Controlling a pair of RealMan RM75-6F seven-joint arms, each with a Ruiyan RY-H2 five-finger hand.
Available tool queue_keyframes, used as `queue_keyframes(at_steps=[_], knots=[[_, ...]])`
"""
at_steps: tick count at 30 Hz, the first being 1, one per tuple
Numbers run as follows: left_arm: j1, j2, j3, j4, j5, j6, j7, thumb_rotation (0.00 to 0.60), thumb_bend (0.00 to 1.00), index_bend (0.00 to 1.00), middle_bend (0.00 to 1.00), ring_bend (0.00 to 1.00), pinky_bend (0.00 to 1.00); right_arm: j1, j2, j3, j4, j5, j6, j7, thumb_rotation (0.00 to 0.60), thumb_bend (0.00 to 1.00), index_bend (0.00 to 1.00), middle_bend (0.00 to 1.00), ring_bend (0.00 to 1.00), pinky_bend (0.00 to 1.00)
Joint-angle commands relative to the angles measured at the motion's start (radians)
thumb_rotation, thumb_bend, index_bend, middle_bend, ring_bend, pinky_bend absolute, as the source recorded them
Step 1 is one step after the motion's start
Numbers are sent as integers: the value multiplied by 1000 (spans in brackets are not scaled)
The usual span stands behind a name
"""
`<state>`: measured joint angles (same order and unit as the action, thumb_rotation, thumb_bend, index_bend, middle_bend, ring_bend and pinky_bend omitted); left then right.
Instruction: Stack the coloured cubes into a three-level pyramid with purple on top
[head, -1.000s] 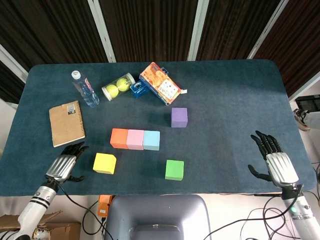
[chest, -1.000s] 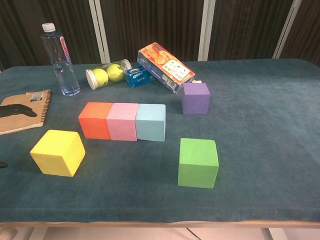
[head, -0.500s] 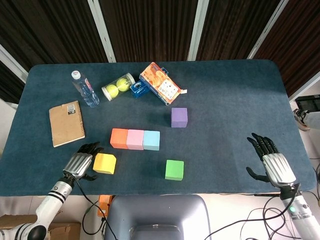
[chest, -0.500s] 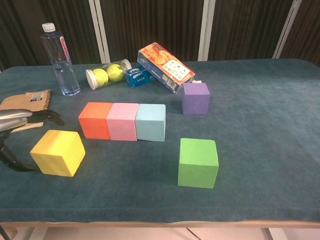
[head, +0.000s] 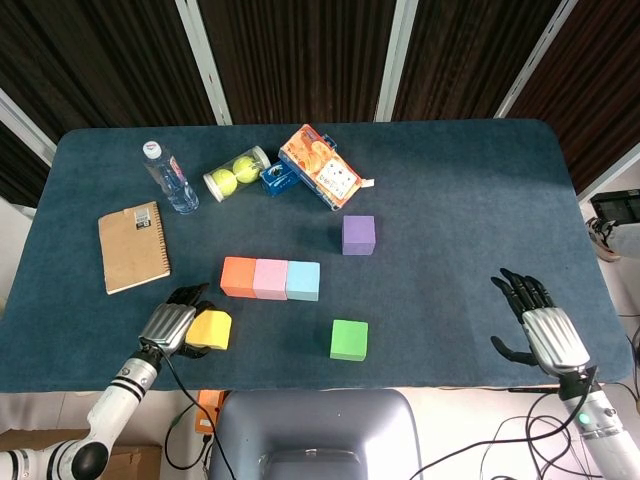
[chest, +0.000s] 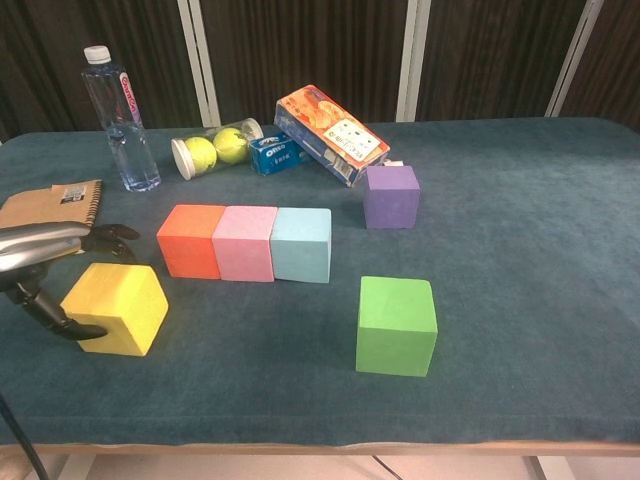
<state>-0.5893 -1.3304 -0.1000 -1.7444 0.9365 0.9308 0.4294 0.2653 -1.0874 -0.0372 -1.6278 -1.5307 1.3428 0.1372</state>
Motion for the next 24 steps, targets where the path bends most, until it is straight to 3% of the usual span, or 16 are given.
queue_keyframes(at_steps=[1,4,8,14,19,24], knots=[[-4,1,1,-9,-9,9,-2,528,254,410,0,0,65,-1,0,2,0,-1,-5,-2,600,240,0,0,0,0],[-3,6,-6,-32,-11,35,-9,532,297,413,0,0,65,-2,-1,5,-1,-3,-10,-5,600,241,0,0,0,0],[2,33,-29,-105,-27,89,-10,600,329,420,0,0,66,-5,1,9,-4,-6,-15,-4,600,241,0,0,0,0],[-29,118,-86,-243,-73,143,36,600,354,436,8,0,65,-7,3,16,-2,-4,-22,6,600,241,0,0,0,0],[-130,167,-176,-301,-230,139,110,600,397,438,15,0,65,-3,6,23,-5,-9,-31,14,600,241,0,0,0,0],[-270,167,-233,-249,-425,87,183,600,440,438,23,0,66,1,13,25,-1,-15,-45,34,600,240,0,0,0,0]])
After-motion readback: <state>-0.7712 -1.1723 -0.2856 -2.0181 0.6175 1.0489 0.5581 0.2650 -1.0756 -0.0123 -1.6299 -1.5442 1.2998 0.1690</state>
